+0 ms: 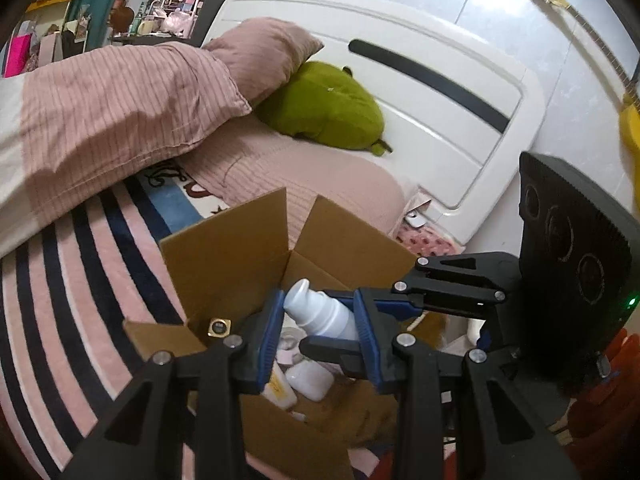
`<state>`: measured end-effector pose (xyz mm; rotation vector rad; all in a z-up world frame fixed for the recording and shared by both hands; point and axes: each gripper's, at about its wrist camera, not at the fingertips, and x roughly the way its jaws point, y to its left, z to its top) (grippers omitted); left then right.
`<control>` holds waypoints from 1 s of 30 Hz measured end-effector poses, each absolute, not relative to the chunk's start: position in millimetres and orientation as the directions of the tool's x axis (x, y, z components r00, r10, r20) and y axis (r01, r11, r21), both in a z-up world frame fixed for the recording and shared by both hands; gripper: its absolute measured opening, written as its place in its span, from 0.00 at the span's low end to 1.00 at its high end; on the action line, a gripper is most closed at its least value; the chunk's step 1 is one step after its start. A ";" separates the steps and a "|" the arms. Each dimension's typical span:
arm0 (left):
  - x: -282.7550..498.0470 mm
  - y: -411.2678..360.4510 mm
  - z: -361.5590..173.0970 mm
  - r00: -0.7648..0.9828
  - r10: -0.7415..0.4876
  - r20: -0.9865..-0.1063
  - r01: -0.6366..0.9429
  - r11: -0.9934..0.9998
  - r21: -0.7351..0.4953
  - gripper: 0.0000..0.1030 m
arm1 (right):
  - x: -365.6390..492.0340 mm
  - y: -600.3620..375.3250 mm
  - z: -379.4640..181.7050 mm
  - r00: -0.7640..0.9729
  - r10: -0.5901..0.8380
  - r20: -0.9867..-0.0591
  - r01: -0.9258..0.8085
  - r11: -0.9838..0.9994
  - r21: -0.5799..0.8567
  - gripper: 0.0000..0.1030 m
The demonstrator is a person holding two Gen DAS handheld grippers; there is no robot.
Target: Organize rigid objects
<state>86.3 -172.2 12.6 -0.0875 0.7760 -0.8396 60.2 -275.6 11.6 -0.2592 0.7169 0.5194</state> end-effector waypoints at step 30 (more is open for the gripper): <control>0.1 -69.1 20.9 0.803 -0.079 -0.591 0.061 0.997 -0.050 0.83 | 24.7 -284.0 34.2 0.727 0.463 -0.507 -0.562 0.825 -0.051 0.94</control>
